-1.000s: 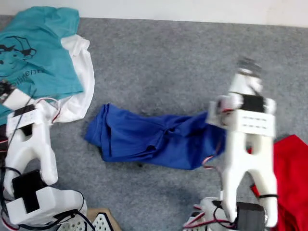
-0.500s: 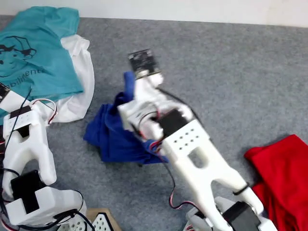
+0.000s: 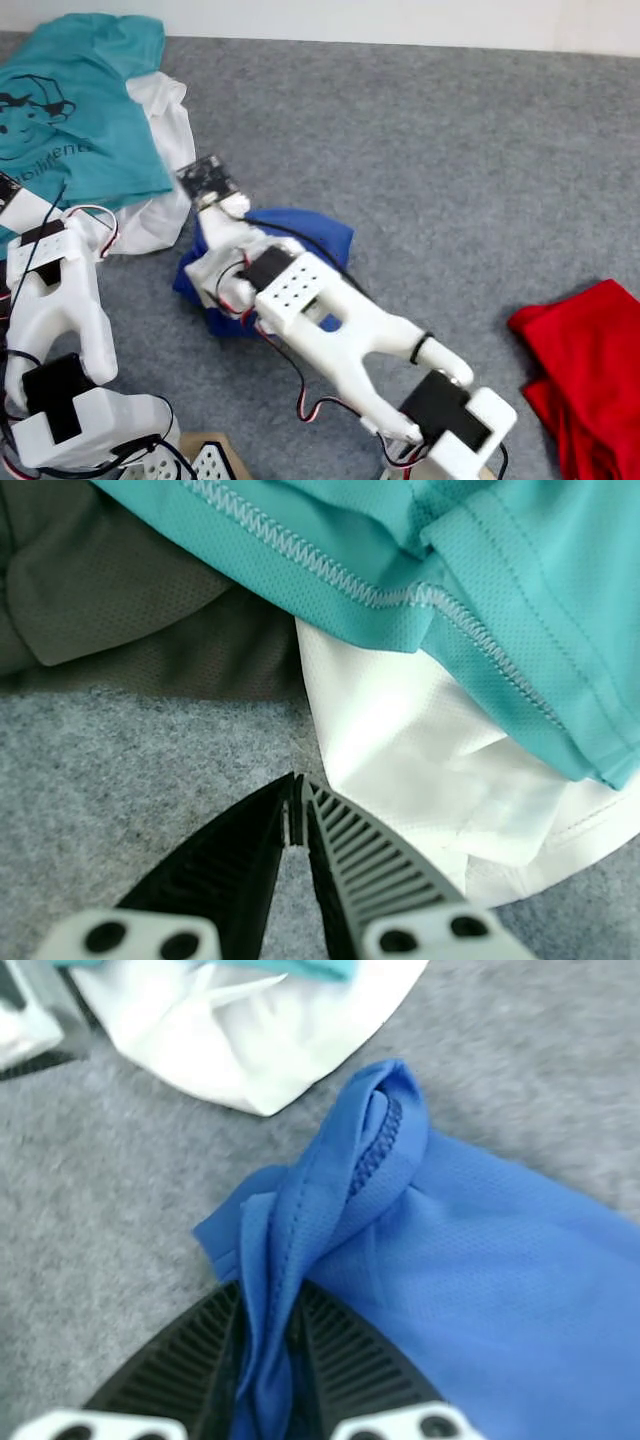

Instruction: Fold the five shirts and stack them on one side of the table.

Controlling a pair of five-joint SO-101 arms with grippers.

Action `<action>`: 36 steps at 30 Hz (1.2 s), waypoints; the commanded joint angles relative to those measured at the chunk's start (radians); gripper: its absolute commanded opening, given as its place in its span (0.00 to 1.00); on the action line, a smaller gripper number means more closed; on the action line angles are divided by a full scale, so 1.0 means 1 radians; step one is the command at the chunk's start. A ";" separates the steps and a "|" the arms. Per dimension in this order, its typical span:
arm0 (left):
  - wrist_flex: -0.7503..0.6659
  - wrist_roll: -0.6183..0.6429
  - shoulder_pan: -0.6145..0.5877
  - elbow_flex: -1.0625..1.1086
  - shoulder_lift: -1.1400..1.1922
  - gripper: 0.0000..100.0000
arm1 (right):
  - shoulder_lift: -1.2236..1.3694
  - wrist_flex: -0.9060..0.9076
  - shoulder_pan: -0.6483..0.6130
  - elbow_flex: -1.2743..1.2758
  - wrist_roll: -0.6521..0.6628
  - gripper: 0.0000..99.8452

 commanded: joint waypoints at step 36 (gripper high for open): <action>0.084 -0.124 0.240 0.008 -0.018 0.01 | -0.670 0.101 0.090 0.518 0.129 0.22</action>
